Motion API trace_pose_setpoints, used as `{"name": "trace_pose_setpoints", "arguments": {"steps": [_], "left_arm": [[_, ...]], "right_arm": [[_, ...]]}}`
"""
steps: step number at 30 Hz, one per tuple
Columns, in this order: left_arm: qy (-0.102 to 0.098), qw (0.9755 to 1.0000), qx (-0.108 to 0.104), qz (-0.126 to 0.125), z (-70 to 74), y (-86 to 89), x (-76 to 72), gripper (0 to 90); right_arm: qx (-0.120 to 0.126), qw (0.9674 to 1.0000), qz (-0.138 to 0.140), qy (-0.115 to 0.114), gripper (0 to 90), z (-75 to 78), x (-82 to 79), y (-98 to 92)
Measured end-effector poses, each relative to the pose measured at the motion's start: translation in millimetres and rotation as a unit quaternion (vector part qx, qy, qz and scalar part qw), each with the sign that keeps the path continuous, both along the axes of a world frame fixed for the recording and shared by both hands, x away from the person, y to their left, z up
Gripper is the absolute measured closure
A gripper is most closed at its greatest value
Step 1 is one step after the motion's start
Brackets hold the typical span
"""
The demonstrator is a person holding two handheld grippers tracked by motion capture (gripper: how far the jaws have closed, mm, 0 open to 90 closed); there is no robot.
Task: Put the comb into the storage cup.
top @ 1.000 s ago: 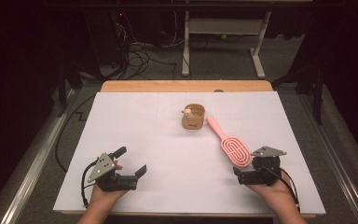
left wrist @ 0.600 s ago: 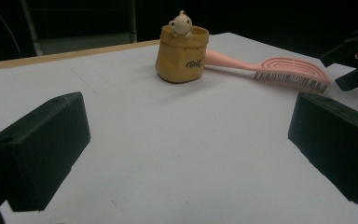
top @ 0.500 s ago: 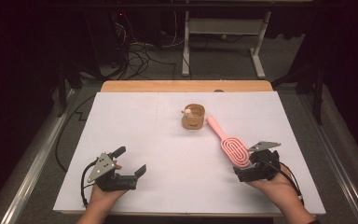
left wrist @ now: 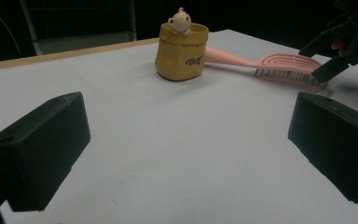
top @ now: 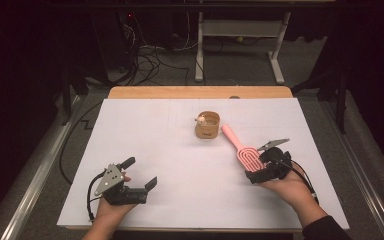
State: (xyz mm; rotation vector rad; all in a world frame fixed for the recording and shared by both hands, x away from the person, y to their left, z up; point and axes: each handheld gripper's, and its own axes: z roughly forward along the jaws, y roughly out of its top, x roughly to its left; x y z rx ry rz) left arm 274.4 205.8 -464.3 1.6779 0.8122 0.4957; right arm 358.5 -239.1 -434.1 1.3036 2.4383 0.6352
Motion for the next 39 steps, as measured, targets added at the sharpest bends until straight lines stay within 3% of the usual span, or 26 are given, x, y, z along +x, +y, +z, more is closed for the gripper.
{"name": "trace_pose_setpoints", "arguments": {"steps": [11,16,23,39], "left_arm": [[-0.004,1.0,-0.002,0.001,0.9,1.2,-1.0,0.0],[-0.005,1.0,-0.003,0.002,1.0,1.7,-1.0,0.0],[-0.005,1.0,-0.004,0.003,1.1,2.1,-1.0,0.0],[-0.008,0.9999,-0.006,0.006,1.8,2.9,-1.4,0.0]], "right_arm": [[-0.014,0.9997,0.007,0.019,4.6,-0.7,20.7,12.7],[-0.016,0.9995,0.006,0.027,12.0,0.5,27.5,17.8],[-0.022,0.9991,0.003,0.036,18.0,0.5,27.9,20.0],[-0.034,0.9987,0.002,0.038,19.1,1.2,27.9,23.3]]}}
